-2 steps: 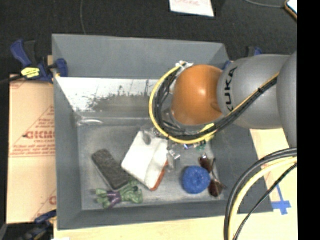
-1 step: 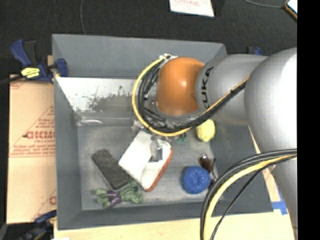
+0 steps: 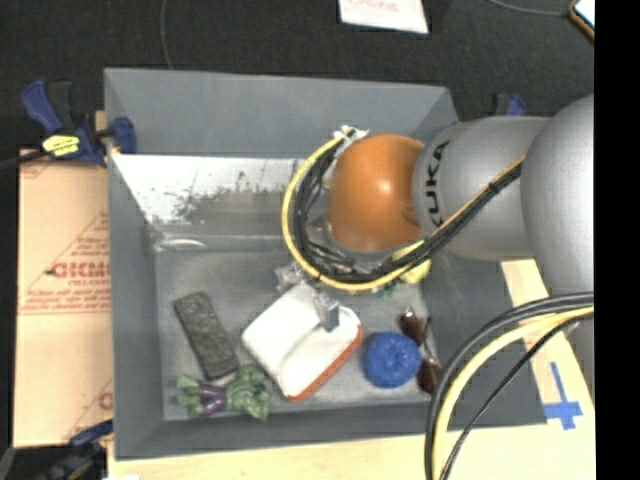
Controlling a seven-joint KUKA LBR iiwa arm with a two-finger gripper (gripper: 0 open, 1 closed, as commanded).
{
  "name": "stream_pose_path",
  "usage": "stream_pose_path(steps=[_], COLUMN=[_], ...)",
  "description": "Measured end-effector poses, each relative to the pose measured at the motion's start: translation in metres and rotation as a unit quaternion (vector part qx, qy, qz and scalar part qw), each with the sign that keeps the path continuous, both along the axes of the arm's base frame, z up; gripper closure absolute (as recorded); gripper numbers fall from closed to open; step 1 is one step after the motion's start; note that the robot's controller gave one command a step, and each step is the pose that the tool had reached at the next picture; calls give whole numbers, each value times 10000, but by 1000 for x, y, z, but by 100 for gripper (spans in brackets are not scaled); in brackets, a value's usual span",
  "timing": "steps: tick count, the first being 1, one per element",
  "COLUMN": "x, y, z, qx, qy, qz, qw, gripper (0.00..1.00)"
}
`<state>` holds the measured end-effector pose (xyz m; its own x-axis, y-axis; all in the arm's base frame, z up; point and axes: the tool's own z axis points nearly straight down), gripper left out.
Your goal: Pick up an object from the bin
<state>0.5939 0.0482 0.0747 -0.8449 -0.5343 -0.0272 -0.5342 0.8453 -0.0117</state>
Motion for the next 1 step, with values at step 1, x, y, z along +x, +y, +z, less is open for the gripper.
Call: stream_pose_path(steps=[1], x=[0], y=[0], z=[0], qx=[2], qy=[0], qz=[-4], qw=[10000], gripper=[100])
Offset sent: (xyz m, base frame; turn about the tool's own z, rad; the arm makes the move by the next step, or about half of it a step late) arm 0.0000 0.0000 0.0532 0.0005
